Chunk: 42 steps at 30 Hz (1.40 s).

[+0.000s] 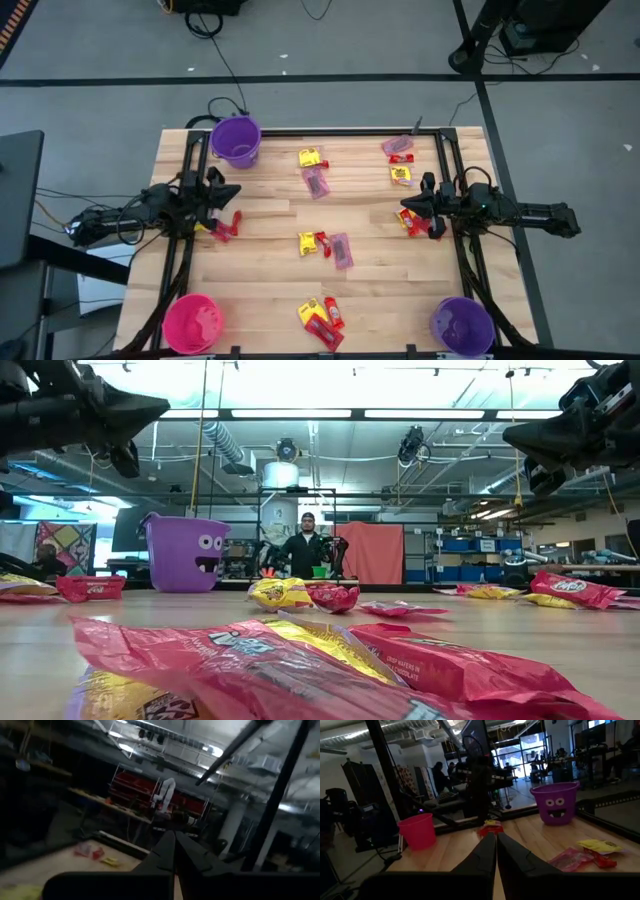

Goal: Sort candy by brand, put in halloween buckets
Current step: Put the yellow candy into the top purple bucket

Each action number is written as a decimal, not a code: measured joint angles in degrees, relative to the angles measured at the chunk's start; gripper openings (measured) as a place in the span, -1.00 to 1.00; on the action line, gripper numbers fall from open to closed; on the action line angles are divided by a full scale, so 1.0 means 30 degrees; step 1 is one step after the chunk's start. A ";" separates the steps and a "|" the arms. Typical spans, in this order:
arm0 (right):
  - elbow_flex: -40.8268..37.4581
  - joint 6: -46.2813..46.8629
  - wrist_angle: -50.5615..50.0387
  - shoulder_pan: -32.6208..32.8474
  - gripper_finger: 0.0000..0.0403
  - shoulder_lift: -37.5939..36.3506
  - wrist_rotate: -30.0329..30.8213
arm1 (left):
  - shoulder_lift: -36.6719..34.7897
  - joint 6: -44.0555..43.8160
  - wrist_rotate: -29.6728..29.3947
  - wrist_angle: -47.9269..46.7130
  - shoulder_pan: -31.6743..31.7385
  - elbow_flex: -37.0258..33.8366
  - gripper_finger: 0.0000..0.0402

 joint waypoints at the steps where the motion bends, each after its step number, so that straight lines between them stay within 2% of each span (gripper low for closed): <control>1: -0.0006 -0.0002 0.0110 -0.0001 -0.86 0.0003 0.0026 | 0.0007 -0.0447 -0.0019 0.0089 0.0000 0.0004 -0.93; 6: -0.0004 0.1521 0.2636 -0.0006 -0.86 0.0003 0.0396 | 0.0007 -0.1722 -0.0331 0.0348 0.0000 0.0007 -0.93; 8: 0.0000 0.1782 0.3672 0.0000 -0.86 -0.0004 0.1118 | 0.0007 -0.2527 -0.0631 0.0340 0.0000 0.0006 -0.93; 11: 0.0000 0.2624 0.4481 -0.0004 -0.86 0.0003 0.3892 | 0.0007 -0.4015 -0.1316 0.0451 0.0000 0.0000 -0.93; 15: 0.0000 0.5382 0.5867 -0.0015 -0.86 0.0003 0.8099 | 0.0007 -0.6857 -0.2405 0.0853 0.0000 0.0002 -0.93; 18: 0.0000 0.6580 0.6558 -0.0022 -0.86 0.0063 1.0507 | 0.0007 -0.7099 -0.4057 0.0892 0.0000 0.0000 -0.93; 21: 0.0000 0.9050 0.7822 -0.0022 -0.86 0.0068 1.1559 | 0.0007 -0.7074 -0.4959 0.0780 0.0002 0.0000 -0.93; 26: 0.0000 1.3046 0.9824 -0.0022 -0.86 0.0076 1.4145 | 0.0007 -0.7168 -0.4946 0.0754 0.0006 0.0000 -0.92; 31: 0.0000 1.2143 0.9570 -0.0022 -0.86 0.0076 1.4566 | 0.0007 -0.7079 -0.4928 0.0726 0.0003 0.0003 -0.89; 36: 0.0000 1.3152 0.8151 -0.0022 -0.86 0.0268 1.3956 | 0.0298 -0.7190 -0.4212 0.0600 0.0000 0.0072 -0.87; 42: 0.1315 1.1947 0.8067 0.0029 -0.78 0.2251 1.3079 | 0.2358 -0.7836 -0.2819 -0.0538 0.0000 0.2496 -0.87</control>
